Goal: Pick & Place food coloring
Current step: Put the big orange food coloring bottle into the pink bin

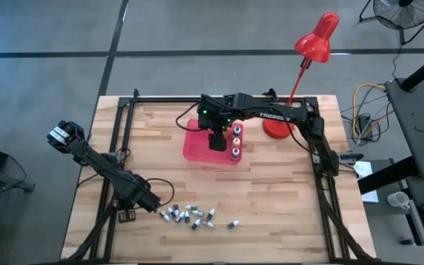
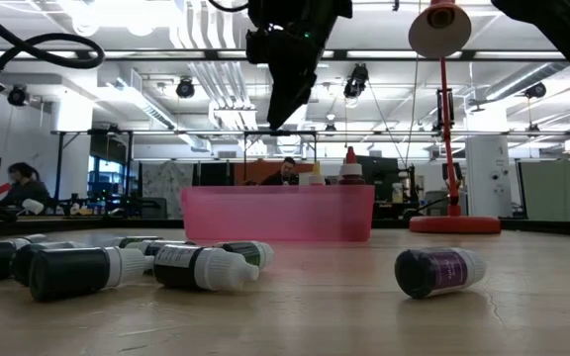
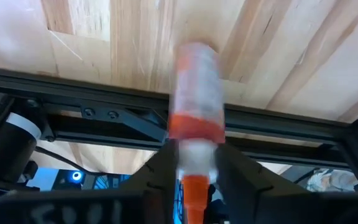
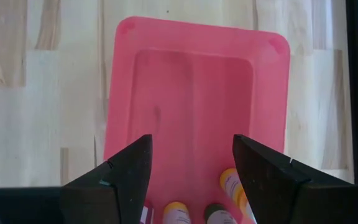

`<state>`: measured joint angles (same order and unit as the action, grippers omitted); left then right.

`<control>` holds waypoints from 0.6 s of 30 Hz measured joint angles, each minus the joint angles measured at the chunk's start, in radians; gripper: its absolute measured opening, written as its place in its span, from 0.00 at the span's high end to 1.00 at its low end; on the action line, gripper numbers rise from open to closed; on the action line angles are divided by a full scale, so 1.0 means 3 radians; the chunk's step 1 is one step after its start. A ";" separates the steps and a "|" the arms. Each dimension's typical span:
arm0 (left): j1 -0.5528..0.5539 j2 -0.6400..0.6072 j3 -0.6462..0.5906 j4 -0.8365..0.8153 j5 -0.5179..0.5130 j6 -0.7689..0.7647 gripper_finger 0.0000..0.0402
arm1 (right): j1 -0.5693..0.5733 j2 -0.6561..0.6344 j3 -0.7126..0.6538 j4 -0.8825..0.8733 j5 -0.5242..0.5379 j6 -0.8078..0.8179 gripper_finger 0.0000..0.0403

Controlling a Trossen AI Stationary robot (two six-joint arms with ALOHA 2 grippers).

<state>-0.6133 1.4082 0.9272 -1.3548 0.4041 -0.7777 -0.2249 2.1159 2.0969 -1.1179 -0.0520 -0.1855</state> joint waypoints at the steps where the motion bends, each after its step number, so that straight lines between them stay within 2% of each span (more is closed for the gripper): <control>1: -0.0001 0.0000 0.0000 0.0001 0.0004 -0.0001 0.83 | 0.0000 0.0000 0.0000 0.0005 0.0000 -0.0002 0.47; 9: 0.0000 0.0000 0.0000 0.0054 -0.0095 0.0007 0.88 | 0.0000 0.0000 0.0005 0.0082 -0.0002 -0.0003 0.47; 18: 0.0000 0.0000 0.0000 0.0086 -0.0156 -0.0031 0.88 | 0.0000 0.0000 0.0005 0.0083 -0.0002 -0.0003 0.47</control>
<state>-0.6132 1.4082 0.9272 -1.3289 0.3573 -0.7870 -0.2249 2.1159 2.0983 -1.0931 -0.0525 -0.1864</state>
